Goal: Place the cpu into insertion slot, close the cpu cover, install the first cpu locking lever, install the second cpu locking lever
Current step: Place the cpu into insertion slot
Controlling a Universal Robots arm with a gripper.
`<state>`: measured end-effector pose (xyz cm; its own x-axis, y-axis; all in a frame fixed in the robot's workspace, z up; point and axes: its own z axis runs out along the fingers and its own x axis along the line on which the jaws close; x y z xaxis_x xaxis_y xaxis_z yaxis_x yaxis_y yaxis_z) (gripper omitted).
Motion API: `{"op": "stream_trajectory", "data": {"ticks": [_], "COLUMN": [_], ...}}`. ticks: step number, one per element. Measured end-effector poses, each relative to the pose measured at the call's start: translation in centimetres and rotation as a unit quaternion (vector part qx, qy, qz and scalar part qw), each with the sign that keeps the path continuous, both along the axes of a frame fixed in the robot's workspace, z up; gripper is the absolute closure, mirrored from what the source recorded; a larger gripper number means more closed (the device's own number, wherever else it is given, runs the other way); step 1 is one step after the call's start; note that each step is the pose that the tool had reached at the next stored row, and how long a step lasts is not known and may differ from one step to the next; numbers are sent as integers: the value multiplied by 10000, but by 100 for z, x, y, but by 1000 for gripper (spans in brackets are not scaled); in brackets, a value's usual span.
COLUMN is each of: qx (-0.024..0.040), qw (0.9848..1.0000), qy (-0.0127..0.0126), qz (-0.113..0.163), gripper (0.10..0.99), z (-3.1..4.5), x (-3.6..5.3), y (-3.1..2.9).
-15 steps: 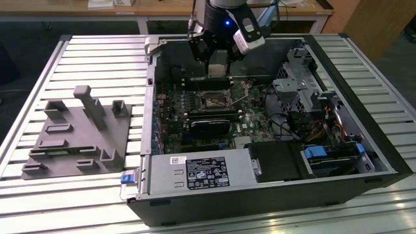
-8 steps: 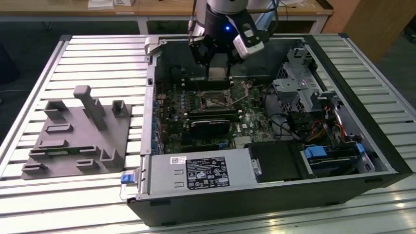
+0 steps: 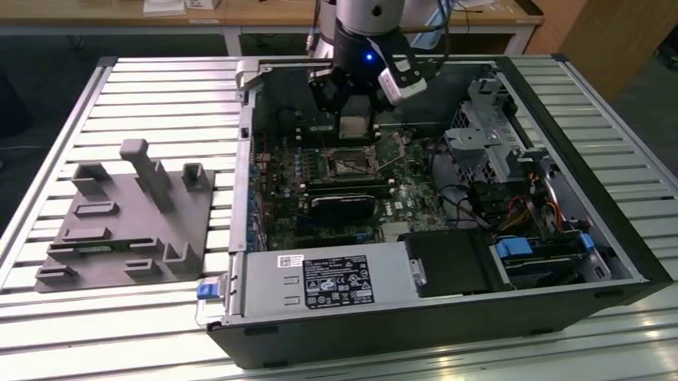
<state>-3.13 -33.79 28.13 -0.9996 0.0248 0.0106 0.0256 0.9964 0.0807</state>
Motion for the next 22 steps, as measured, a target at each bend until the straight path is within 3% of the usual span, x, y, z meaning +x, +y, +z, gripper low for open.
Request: {"op": "stream_trajectory", "data": {"ticks": [16,22], "qx": [-10,-13], "qw": [10000,10000], "qy": [0,0], "qz": [-1,0], "gripper": [549,549], "z": [-288,-300], "x": [28,29], "y": [32,32]}}
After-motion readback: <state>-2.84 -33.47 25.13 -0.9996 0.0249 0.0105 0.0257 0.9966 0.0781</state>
